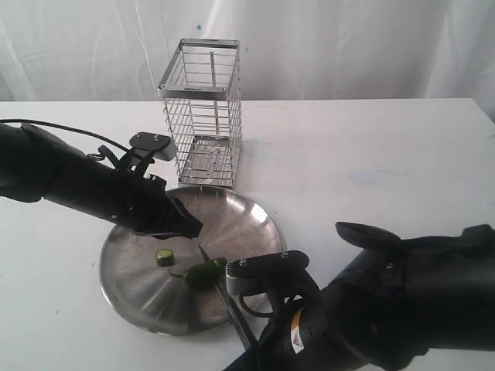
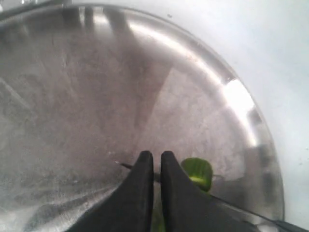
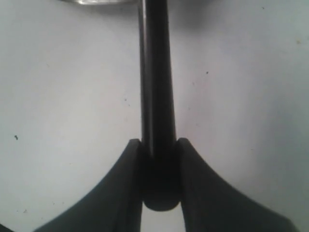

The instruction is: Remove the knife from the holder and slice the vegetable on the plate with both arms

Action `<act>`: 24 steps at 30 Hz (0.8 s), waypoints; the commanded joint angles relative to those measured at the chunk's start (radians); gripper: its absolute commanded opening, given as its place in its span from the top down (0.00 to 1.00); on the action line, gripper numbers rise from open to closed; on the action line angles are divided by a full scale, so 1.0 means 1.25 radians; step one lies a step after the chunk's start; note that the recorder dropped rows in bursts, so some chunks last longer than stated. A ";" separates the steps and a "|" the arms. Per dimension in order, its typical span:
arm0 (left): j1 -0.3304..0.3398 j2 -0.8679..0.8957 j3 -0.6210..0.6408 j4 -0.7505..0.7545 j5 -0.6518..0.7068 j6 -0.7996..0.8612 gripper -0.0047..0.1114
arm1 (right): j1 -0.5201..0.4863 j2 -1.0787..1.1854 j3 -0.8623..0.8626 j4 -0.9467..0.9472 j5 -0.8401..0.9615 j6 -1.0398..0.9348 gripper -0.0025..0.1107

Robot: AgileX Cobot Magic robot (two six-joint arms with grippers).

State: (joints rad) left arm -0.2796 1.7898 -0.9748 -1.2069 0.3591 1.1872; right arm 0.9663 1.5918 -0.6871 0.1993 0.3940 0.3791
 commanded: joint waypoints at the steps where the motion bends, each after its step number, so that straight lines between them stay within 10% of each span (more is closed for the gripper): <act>1: -0.001 -0.056 0.006 0.017 0.051 -0.018 0.85 | -0.001 0.025 -0.045 -0.017 0.035 -0.026 0.98; 24: -0.001 -0.095 0.006 0.178 0.119 -0.163 0.85 | -0.025 0.206 -0.312 -0.099 0.164 -0.088 0.98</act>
State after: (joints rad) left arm -0.2796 1.6817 -0.9748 -0.9950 0.4920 1.0005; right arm 0.9424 1.8442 -1.0521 0.0899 0.5823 0.2936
